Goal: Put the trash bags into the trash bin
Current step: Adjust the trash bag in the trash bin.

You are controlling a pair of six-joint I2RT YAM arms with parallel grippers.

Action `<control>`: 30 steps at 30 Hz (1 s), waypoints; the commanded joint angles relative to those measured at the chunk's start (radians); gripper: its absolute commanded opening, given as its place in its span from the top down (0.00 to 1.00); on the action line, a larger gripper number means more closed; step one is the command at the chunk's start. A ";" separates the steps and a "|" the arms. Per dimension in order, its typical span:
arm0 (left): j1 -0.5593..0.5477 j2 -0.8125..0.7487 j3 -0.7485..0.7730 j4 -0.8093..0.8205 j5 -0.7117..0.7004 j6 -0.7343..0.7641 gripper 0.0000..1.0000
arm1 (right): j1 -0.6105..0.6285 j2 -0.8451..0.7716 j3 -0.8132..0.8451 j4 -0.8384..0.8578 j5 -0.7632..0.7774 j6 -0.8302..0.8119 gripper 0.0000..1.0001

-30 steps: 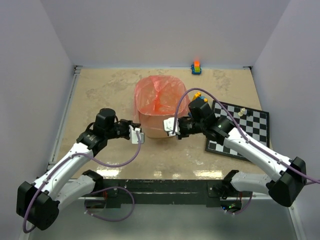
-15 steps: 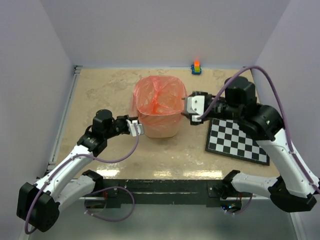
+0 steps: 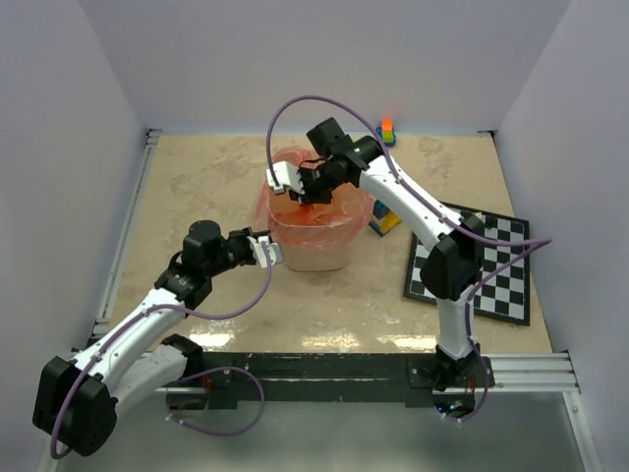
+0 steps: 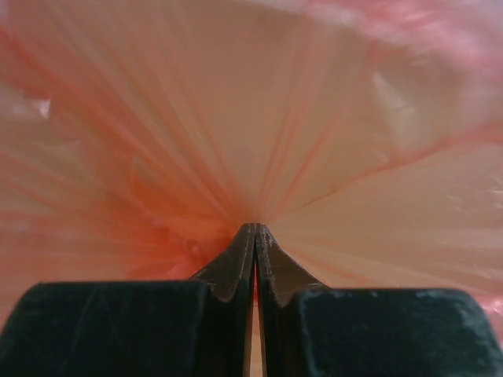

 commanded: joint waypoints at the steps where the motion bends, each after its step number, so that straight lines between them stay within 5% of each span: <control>1: 0.006 -0.025 -0.009 0.052 -0.013 -0.031 1.00 | -0.005 -0.097 -0.017 -0.098 0.012 -0.108 0.95; 7: 0.006 -0.022 -0.030 0.084 -0.026 -0.042 1.00 | -0.003 -0.093 -0.100 -0.063 0.040 -0.095 0.92; 12: 0.006 -0.019 -0.041 0.094 -0.035 -0.050 1.00 | -0.003 -0.082 -0.158 -0.011 0.040 -0.094 0.54; 21: 0.006 0.001 -0.055 0.109 -0.052 -0.048 1.00 | -0.003 -0.091 -0.250 0.051 0.037 -0.091 0.30; 23: 0.006 0.003 -0.055 0.112 -0.050 -0.048 1.00 | -0.002 -0.080 -0.249 0.058 0.035 -0.080 0.01; 30: 0.006 0.000 -0.041 0.091 -0.058 -0.050 1.00 | -0.002 -0.082 -0.226 0.051 0.023 -0.078 0.01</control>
